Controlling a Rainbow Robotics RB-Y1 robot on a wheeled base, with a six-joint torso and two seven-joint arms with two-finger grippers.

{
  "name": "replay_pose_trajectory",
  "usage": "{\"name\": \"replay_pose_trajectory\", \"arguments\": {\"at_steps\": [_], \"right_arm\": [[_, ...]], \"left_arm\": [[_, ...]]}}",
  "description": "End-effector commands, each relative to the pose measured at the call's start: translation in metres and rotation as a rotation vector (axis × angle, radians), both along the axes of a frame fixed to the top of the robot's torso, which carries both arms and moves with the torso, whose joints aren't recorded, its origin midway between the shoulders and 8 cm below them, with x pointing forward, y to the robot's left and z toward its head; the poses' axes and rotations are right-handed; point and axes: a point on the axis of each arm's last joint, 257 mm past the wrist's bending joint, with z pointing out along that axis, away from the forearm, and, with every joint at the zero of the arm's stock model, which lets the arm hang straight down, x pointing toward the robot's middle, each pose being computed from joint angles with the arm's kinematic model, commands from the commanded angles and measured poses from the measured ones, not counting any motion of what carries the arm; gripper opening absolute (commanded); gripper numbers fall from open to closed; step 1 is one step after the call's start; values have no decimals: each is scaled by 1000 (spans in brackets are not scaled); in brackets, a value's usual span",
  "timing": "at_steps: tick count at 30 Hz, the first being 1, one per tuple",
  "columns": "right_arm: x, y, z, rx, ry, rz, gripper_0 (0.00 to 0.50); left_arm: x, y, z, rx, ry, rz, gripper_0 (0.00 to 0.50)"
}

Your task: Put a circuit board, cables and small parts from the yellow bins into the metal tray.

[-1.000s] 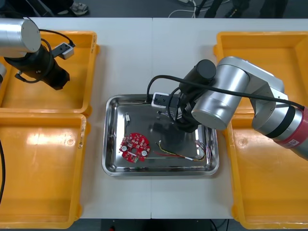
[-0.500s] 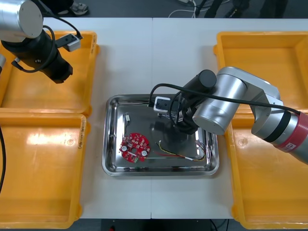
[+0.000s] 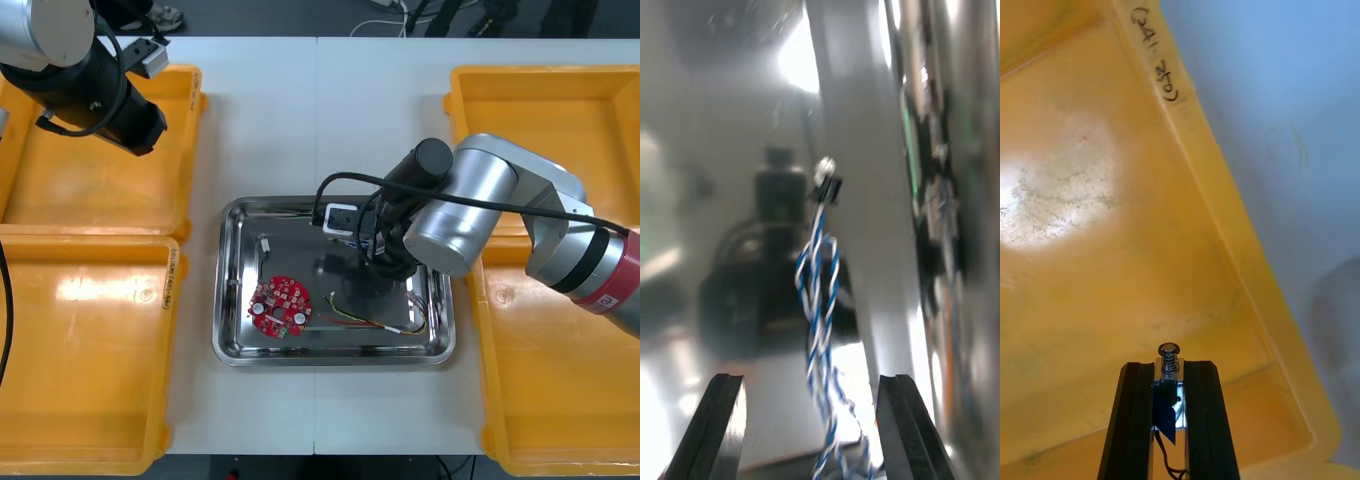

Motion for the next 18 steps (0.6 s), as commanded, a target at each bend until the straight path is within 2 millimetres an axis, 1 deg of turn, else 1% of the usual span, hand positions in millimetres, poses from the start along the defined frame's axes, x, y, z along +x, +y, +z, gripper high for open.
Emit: {"name": "replay_pose_trajectory", "arguments": {"at_steps": [1, 4, 6, 7, 10, 13, 17, 18], "right_arm": [[1, -8, 36, 39, -1, -22, 500], [-4, -13, 53, 63, 30, -48, 500], [-6, -17, 70, 99, 53, -76, 500], [-6, -19, 74, 108, 59, -84, 500], [-7, -31, 92, 148, 94, -138, 500], [-9, -53, 110, 197, 139, -253, 500], [-11, -71, 126, 251, 166, -370, 500], [-12, -78, 131, 262, 167, -409, 500]], "left_arm": [[-9, -13, 6, -16, -27, 33, 0], [-15, -24, 4, -31, -32, 41, 0], [-20, -32, 2, -36, -31, 46, 0], [-21, -35, 2, -39, -32, 48, 0], [-28, -45, -2, -55, -34, 58, 0], [-35, -59, -8, -69, -37, 68, 0], [-41, -74, -15, -74, -38, 76, 0], [-42, -78, -18, -74, -39, 84, 0]]}}
